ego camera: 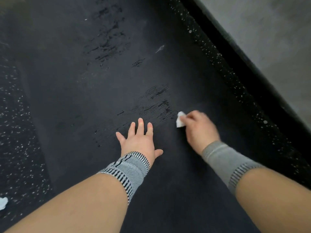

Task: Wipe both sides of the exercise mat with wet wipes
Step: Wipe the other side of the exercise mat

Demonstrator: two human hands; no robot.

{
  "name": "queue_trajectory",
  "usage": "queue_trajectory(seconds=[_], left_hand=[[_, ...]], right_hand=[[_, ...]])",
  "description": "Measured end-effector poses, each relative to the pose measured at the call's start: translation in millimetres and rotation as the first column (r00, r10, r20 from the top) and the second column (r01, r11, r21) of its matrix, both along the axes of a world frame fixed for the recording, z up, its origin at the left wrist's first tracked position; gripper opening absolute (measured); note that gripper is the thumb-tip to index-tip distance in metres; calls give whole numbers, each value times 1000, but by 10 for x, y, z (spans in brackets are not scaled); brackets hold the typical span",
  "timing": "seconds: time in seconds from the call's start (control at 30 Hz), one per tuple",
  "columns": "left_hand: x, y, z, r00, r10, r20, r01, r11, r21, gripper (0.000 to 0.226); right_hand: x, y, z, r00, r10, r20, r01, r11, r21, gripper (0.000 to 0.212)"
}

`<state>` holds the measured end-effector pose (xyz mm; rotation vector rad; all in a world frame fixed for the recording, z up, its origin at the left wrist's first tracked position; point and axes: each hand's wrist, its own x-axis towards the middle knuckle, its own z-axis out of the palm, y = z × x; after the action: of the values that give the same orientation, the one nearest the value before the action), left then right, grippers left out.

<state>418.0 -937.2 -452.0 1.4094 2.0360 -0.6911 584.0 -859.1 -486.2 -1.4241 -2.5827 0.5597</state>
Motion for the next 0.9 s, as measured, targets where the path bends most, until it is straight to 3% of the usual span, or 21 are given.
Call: queue_trajectory(seconds=[0.03, 0.1, 0.17, 0.23, 0.3, 0.33, 0.37, 0.43, 0.47, 0.53, 0.63, 0.67, 0.73, 0.77, 0.8, 0.83, 0.9], left_hand=[[-10, -5, 8, 1000, -17, -6, 17, 1000, 0, 97], [-4, -57, 9, 998, -56, -19, 57, 998, 41, 96], [-38, -112, 4, 996, -86, -17, 87, 981, 171, 99], [-152, -62, 25, 995, -104, -5, 101, 955, 279, 110], [-303, 91, 26, 992, -128, -15, 127, 947, 294, 124], [-377, 178, 20, 988, -150, -31, 152, 950, 271, 129], [-455, 252, -5, 983, -177, -52, 184, 953, 242, 132], [-573, 335, -71, 971, -224, -83, 235, 957, 169, 134], [-608, 348, -99, 971, -226, -77, 235, 963, 134, 133], [-624, 362, -136, 981, -192, -39, 195, 977, 91, 132], [-580, 393, -138, 985, -171, -16, 172, 982, 73, 133], [-571, 407, -122, 986, -167, -12, 167, 984, 63, 134], [-566, 424, -99, 988, -154, 6, 154, 987, 46, 134], [-569, 425, -98, 989, -149, 17, 148, 988, 45, 134], [-575, 423, -102, 989, -144, 29, 142, 989, 47, 134], [-585, 417, -111, 990, -137, 40, 135, 989, 52, 134], [-594, 418, -124, 990, -125, 62, 121, 991, 60, 134]], right_hand=[[80, 135, 1, 979, -202, 3, 202, 979, 35, 27], [178, 285, 14, 852, -522, 53, 524, 851, -34, 29], [31, 154, 68, 879, -464, 111, 469, 883, -27, 34], [-195, -115, 113, 985, -134, 108, 138, 990, -35, 38], [-191, -213, 48, 991, 74, 110, -68, 996, -52, 36], [-111, -131, 27, 991, 38, 127, -37, 999, -8, 34], [-19, -11, 13, 987, -100, 127, 94, 994, 49, 32], [118, 199, 24, 892, -434, 126, 424, 900, 98, 30], [101, 235, 19, 860, -492, 134, 481, 870, 106, 30], [-84, 172, 25, 917, -385, 109, 376, 922, 93, 28], [-196, -52, -27, 995, -18, 94, 9, 995, 98, 29], [-154, 12, -19, 995, -9, 96, -1, 994, 105, 28], [-76, 208, 18, 944, -317, 91, 311, 948, 73, 26], [-42, 285, 11, 850, -518, 90, 517, 855, 45, 28], [-73, 277, 9, 783, -615, 95, 614, 788, 36, 30], [-191, 202, 33, 793, -601, 97, 601, 799, 33, 30], [-507, -73, 66, 937, -350, 18, 350, 937, 2, 28]])
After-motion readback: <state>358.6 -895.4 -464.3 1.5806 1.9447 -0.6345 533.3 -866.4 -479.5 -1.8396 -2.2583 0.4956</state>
